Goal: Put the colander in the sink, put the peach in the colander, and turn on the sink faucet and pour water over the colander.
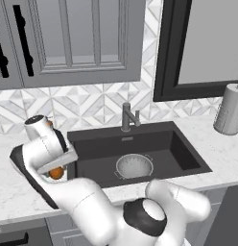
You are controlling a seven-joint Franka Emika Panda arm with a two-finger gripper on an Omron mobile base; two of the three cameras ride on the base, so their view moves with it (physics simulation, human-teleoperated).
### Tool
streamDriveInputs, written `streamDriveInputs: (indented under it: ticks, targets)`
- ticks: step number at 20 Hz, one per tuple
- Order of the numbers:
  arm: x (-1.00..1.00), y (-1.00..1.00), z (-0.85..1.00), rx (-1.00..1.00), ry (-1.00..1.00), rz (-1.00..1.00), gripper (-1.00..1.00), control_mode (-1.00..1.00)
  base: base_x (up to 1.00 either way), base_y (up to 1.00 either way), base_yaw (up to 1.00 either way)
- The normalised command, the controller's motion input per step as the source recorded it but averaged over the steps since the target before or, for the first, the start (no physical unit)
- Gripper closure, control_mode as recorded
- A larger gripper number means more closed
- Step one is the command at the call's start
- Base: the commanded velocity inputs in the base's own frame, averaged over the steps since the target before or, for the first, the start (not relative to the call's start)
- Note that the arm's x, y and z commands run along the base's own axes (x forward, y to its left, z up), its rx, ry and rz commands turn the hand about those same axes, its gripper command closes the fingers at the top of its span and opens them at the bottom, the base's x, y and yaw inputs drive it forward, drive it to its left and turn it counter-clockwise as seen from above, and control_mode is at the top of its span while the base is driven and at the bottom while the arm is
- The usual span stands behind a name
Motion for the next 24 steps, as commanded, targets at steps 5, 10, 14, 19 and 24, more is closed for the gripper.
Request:
streamDriveInputs:
  ticks: [5, 10, 14, 19, 24]
  targets:
    - [-0.43, -1.0, 0.84, 0.25, -0.04, 0.0, 1.0, -1.0, 0.0, 0.0, 0.0]
    - [-0.19, -1.0, 0.49, 0.23, 0.0, 0.0, 1.0, -1.0, 0.0, 0.0, 0.0]
    - [0.0, -1.0, 0.24, 0.11, 0.03, -0.04, 1.0, -1.0, 0.0, 0.0, 0.0]
    - [0.0, -1.0, 0.04, 0.01, 0.06, -0.11, 1.0, -1.0, 0.0, 0.0, 0.0]
    - [0.0, -1.0, 0.0, 0.05, 0.14, -0.11, 1.0, -1.0, 0.0, 0.0, 0.0]
